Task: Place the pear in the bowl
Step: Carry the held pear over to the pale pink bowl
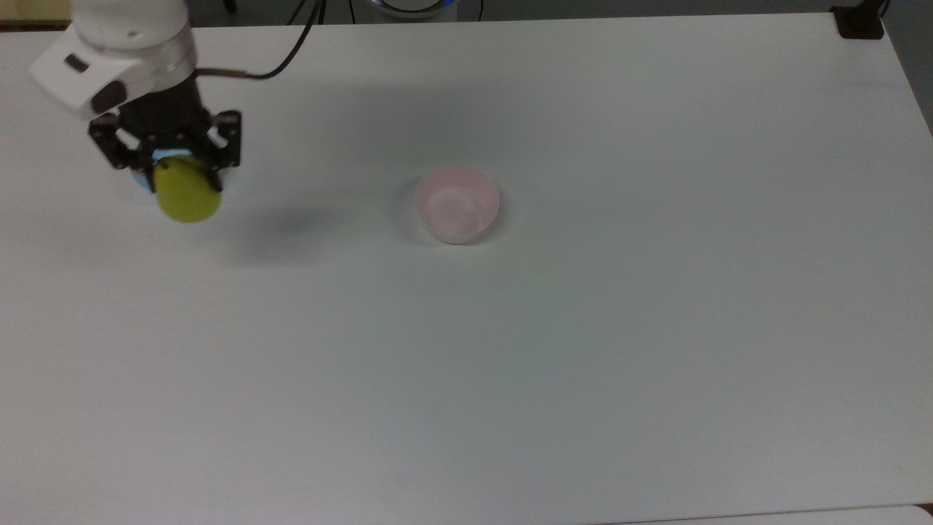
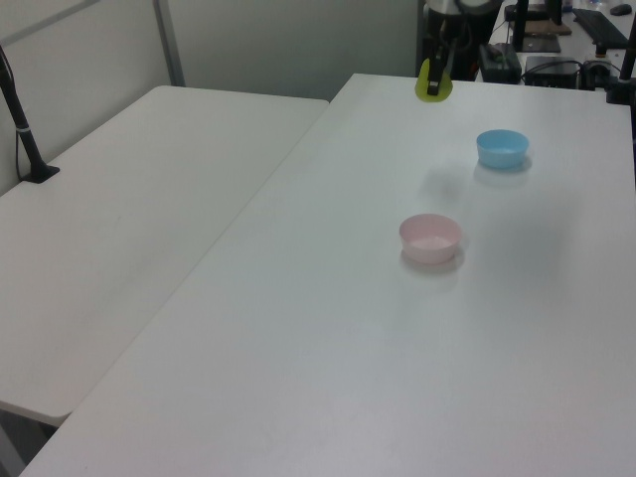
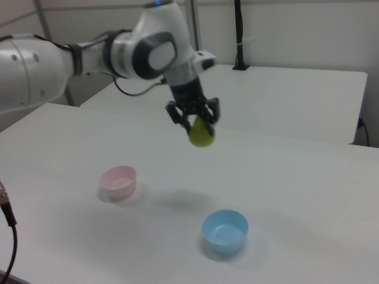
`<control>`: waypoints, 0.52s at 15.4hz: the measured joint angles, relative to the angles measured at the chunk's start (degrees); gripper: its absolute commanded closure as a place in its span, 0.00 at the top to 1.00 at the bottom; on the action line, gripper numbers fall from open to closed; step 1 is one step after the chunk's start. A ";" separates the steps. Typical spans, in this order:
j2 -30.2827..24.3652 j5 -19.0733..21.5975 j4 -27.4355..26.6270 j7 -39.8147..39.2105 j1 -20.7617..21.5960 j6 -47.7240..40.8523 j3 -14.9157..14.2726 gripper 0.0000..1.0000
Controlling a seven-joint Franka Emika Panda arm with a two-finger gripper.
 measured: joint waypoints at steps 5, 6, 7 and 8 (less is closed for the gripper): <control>-6.97 1.61 0.16 7.11 6.31 -9.68 0.22 0.00; -8.14 1.70 0.06 9.80 8.02 -10.58 0.25 0.00; -8.63 1.79 -0.13 11.91 9.25 -10.80 0.28 0.00; -9.01 1.81 -0.59 14.36 11.14 -10.83 0.33 0.00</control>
